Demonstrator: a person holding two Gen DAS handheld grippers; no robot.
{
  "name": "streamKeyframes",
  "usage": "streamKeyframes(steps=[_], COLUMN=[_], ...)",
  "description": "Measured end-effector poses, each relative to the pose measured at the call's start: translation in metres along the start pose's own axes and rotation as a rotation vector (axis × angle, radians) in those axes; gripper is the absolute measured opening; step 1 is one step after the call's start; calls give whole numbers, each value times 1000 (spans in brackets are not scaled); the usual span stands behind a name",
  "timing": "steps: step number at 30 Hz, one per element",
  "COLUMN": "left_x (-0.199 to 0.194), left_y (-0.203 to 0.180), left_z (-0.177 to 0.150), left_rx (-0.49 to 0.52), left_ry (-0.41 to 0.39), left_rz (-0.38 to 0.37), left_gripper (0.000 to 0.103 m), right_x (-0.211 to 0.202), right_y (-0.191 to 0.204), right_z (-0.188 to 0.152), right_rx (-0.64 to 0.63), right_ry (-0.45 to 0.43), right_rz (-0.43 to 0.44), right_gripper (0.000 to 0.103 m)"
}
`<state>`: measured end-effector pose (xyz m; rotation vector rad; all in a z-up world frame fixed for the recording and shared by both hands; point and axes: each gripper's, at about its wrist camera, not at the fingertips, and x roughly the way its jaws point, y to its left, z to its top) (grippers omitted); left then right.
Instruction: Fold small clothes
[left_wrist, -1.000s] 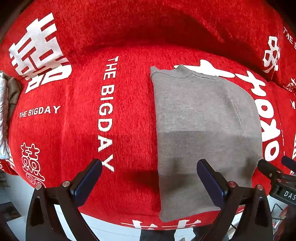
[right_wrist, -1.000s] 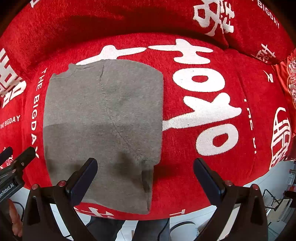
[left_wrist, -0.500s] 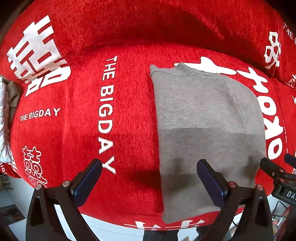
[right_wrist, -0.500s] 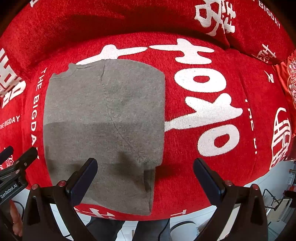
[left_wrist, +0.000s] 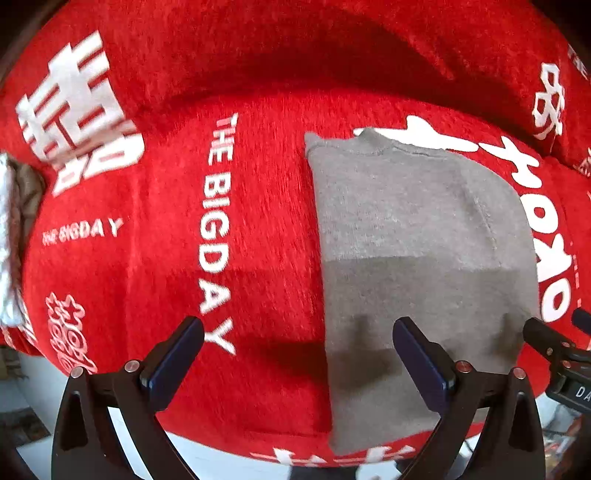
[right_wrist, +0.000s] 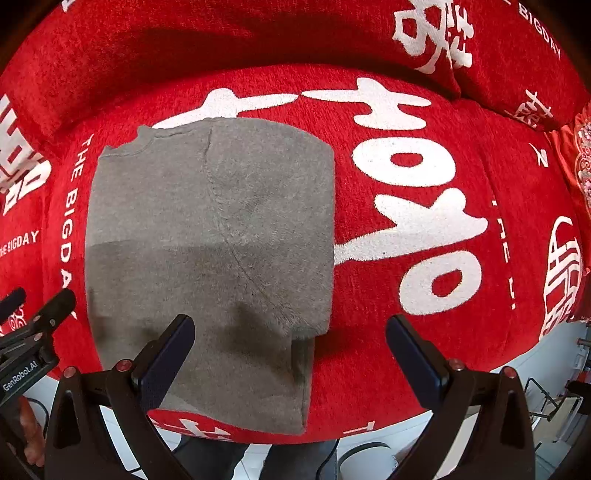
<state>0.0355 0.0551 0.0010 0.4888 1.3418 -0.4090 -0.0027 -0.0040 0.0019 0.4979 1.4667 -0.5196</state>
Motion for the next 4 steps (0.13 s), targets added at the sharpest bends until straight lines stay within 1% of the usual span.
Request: streamKeyframes(steps=[1, 4], left_x=[-1, -3], left_y=[-2, -5], left_z=[0, 2], left_rx=[15, 22], left_ry=[-7, -5], left_rz=[7, -24], left_gripper=[102, 102], right_x=[1, 3], right_y=[0, -2], right_z=[0, -1], right_rx=[-1, -3], right_ry=[1, 5], right_rz=[2, 8], right_gripper=[103, 103])
